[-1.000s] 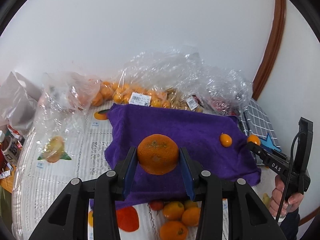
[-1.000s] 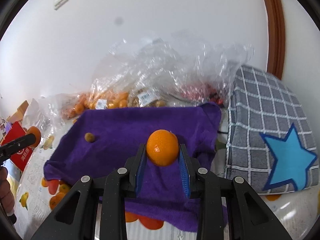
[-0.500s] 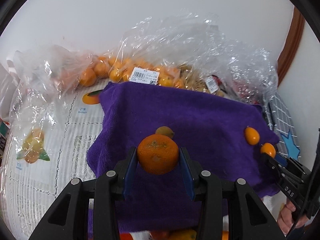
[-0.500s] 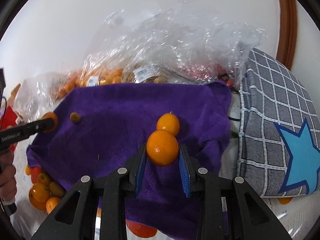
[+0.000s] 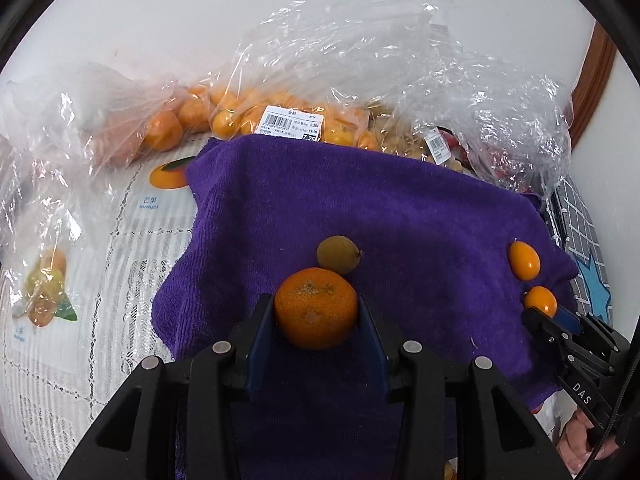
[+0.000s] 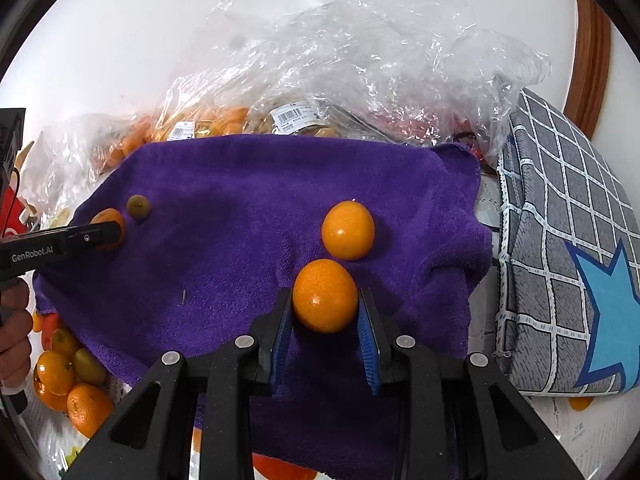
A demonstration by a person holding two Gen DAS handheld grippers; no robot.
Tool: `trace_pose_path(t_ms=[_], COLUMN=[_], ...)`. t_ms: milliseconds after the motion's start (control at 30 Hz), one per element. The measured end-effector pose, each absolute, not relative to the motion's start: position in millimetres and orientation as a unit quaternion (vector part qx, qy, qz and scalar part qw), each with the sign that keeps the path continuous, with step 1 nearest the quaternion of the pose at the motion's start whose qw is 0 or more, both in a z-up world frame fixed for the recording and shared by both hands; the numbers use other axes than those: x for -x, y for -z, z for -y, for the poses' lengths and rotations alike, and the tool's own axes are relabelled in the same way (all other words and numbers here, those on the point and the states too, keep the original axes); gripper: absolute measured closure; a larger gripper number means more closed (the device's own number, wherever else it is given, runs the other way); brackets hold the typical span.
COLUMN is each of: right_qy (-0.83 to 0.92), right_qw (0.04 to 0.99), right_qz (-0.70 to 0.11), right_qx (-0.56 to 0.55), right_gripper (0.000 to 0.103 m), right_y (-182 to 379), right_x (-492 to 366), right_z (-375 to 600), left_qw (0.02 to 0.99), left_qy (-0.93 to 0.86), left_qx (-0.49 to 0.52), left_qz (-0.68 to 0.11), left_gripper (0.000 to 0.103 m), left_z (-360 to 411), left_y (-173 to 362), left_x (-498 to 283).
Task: Organize fruits
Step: 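Carry both oranges onto the purple towel and open both tools to release them, then withdraw both open tools from the towel toward the fruit pile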
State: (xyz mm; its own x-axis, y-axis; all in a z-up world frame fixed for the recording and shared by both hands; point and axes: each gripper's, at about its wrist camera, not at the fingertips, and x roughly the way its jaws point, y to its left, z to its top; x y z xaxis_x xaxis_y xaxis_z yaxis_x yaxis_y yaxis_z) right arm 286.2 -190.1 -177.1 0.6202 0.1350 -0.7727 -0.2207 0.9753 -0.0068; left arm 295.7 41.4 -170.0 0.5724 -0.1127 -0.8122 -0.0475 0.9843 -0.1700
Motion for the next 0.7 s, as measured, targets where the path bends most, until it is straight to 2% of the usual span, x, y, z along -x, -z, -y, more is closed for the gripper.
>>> trace_pose_path(t_ms=[167, 233, 300, 367, 467, 567, 700], right_qy=[-0.100, -0.103, -0.106, -0.120, -0.126, -0.117, -0.114], right_qw=[0.899, 0.902, 0.906, 0.911, 0.924, 0.933, 0.928], right_qz=[-0.423, -0.417, -0.408, -0.392, -0.361, -0.341, -0.354], right_qx=[0.054, 0.049, 0.044, 0.037, 0.029, 0.021, 0.012], right_gripper=[0.068, 0.054, 0.046, 0.043, 0.033, 0.032, 0.032], right_y=[176, 173, 169, 159, 143, 130, 118], right_x=[-284, -281, -279, -272, -259, -248, -233], right_z=[187, 187, 187, 187, 185, 182, 175], left_qw=[0.875, 0.876, 0.879, 0.884, 0.891, 0.898, 0.907], left_qy=[0.021, 0.025, 0.026, 0.025, 0.023, 0.023, 0.028], left_qx=[0.090, 0.100, 0.101, 0.095, 0.081, 0.071, 0.060], left_qz=[-0.475, -0.471, -0.465, -0.457, -0.446, -0.434, -0.415], left_gripper=[0.061, 0.059, 0.059, 0.059, 0.059, 0.059, 0.059], left_z=[-43, -47, -50, -52, -56, -60, -60], left_y=[169, 163, 155, 144, 129, 115, 101], left_x=[-293, -286, -278, -265, -245, -223, -199])
